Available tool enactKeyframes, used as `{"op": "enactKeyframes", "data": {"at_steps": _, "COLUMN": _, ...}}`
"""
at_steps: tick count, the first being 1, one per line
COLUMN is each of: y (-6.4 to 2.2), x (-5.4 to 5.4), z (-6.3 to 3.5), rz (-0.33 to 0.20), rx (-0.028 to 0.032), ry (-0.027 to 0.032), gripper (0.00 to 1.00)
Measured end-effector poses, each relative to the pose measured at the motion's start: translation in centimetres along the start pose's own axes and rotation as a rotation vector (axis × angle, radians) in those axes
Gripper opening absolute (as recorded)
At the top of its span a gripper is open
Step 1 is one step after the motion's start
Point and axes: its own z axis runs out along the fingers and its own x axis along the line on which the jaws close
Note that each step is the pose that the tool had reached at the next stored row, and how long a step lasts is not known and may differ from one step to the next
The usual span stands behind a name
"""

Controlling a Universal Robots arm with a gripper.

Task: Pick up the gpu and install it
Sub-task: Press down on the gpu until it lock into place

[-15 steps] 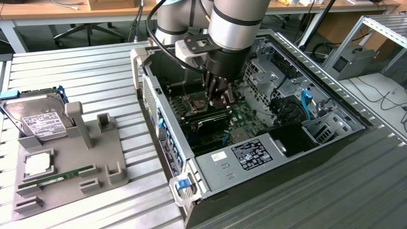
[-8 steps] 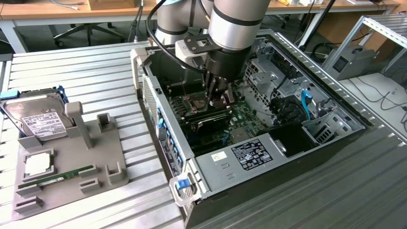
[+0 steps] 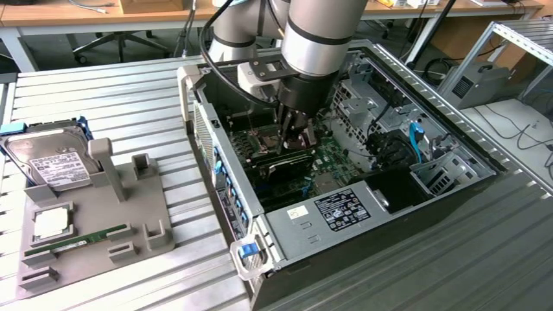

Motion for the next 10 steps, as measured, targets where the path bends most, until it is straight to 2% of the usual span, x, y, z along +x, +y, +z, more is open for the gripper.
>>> {"op": "enactKeyframes", "data": {"at_steps": 2, "y": 0.0, "x": 0.01, "z": 0.26, "rz": 0.0, "rx": 0.0, "ry": 0.0, "gripper": 0.11}}
{"op": "enactKeyframes", "data": {"at_steps": 10, "y": 0.0, "x": 0.01, "z": 0.26, "rz": 0.0, "rx": 0.0, "ry": 0.0, "gripper": 0.11}}
